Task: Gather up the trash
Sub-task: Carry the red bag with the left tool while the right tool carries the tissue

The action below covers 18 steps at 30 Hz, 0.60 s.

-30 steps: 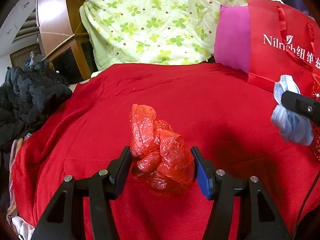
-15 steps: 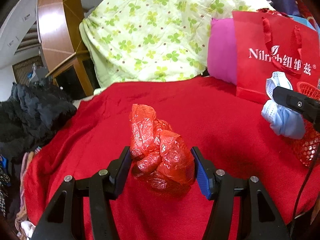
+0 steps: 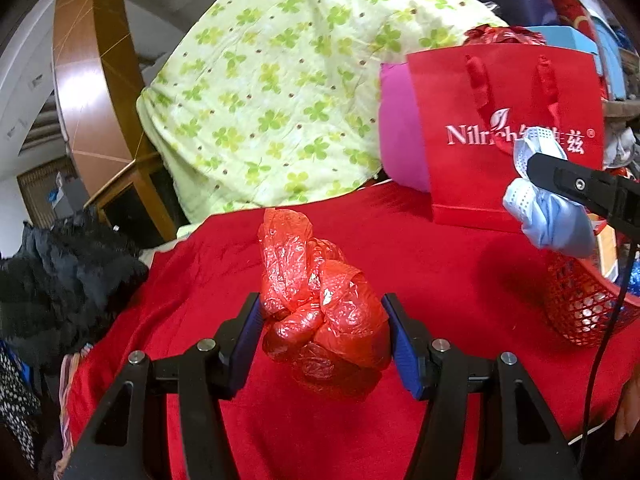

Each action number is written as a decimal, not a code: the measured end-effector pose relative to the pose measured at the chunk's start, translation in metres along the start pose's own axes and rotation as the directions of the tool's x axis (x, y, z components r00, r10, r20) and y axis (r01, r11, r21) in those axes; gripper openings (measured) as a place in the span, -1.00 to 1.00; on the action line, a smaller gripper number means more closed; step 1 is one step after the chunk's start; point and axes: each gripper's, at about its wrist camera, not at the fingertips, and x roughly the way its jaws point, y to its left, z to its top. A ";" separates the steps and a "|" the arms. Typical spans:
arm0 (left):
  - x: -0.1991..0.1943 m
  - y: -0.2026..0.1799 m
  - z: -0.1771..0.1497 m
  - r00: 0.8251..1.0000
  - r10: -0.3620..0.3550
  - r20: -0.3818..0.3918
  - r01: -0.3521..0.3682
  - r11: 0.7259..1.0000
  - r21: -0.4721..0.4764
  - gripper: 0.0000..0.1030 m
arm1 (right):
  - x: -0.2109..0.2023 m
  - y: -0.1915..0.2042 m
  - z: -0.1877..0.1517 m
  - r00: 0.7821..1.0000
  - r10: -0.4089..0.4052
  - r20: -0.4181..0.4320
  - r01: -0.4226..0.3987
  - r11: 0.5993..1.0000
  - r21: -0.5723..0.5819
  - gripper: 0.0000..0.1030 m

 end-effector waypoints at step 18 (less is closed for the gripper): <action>-0.021 -0.062 0.038 0.994 -0.098 0.055 0.092 0.991 0.096 0.20 | -0.045 -0.066 0.020 0.992 -0.085 0.093 0.075 0.992 0.106 -0.42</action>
